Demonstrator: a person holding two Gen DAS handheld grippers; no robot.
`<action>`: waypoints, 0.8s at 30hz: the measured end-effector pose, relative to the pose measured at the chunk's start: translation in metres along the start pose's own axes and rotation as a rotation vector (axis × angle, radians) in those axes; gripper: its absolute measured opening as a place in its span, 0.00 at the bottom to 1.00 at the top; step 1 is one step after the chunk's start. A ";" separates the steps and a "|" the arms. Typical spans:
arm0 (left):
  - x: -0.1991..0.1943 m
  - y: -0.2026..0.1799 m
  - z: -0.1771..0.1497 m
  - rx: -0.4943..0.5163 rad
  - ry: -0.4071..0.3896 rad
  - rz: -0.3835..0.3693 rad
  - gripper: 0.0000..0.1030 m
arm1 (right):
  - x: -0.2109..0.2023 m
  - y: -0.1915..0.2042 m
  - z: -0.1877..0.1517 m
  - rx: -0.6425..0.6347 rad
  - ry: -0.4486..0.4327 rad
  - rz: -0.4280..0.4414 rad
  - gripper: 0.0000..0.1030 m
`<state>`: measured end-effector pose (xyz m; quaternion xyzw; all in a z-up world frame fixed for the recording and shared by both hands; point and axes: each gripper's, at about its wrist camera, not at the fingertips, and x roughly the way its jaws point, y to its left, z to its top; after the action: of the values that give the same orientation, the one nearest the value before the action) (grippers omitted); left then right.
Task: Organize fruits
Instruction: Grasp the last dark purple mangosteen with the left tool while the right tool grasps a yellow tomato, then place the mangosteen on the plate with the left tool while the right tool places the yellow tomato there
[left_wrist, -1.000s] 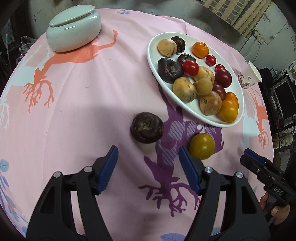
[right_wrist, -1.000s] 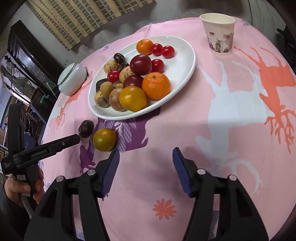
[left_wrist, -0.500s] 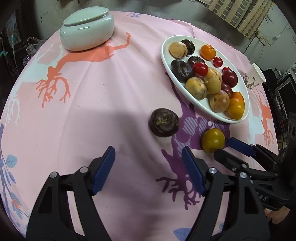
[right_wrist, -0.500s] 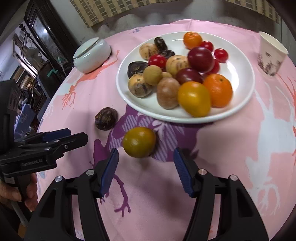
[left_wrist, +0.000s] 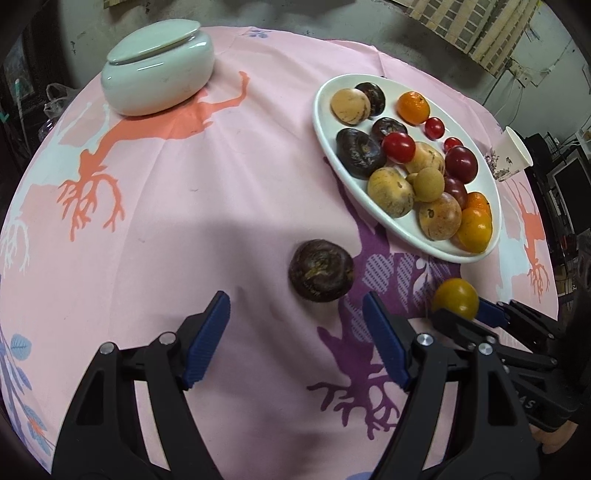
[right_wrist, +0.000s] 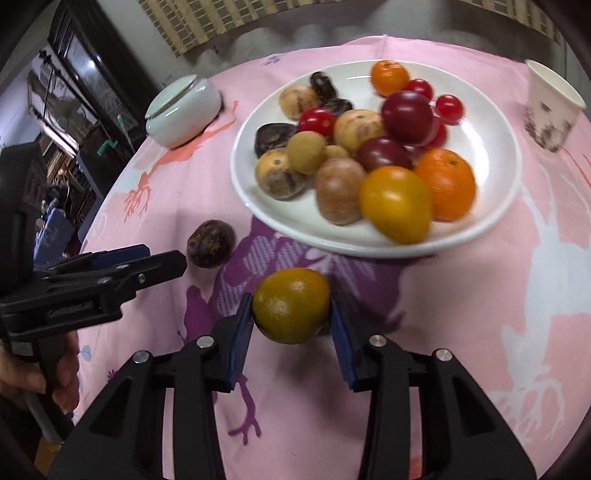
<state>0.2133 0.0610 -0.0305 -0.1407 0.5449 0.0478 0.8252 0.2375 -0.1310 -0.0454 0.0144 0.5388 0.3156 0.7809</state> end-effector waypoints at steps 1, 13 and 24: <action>0.001 -0.003 0.001 0.009 -0.003 -0.005 0.74 | -0.005 -0.005 -0.003 0.012 -0.002 -0.004 0.40; 0.032 -0.018 0.008 0.101 0.035 0.012 0.47 | -0.031 -0.032 -0.032 0.100 0.017 0.026 0.40; 0.017 -0.011 0.008 0.060 0.000 -0.017 0.42 | -0.035 -0.024 -0.025 0.093 0.002 0.030 0.40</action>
<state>0.2303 0.0514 -0.0411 -0.1203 0.5449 0.0243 0.8295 0.2203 -0.1760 -0.0352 0.0581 0.5535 0.3019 0.7740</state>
